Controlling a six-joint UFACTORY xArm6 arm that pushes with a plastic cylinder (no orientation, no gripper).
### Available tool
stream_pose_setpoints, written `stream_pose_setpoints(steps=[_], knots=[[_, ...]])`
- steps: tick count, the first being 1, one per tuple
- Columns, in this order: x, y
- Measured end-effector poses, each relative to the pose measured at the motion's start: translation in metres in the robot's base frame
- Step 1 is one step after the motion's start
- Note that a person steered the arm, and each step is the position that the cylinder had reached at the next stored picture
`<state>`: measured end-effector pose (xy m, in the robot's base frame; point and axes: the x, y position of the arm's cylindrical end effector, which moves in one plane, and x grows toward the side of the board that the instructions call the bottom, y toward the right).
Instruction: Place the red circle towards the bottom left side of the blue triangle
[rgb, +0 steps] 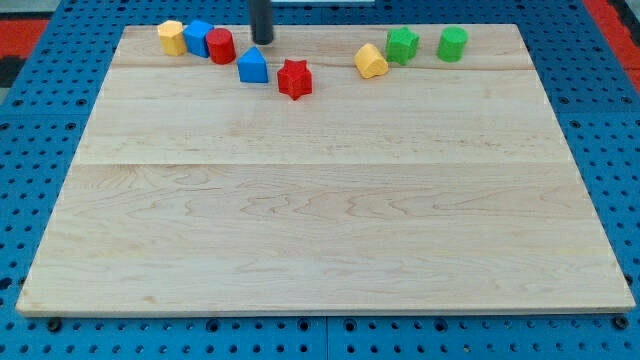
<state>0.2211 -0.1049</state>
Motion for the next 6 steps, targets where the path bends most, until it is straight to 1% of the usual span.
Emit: stream_pose_setpoints(steps=[1, 2, 3, 4, 5, 6], knots=[[0.035, 0.029], [0.039, 0.052], [-0.003, 0.037], [-0.015, -0.018], [-0.010, -0.060], [0.031, -0.048]])
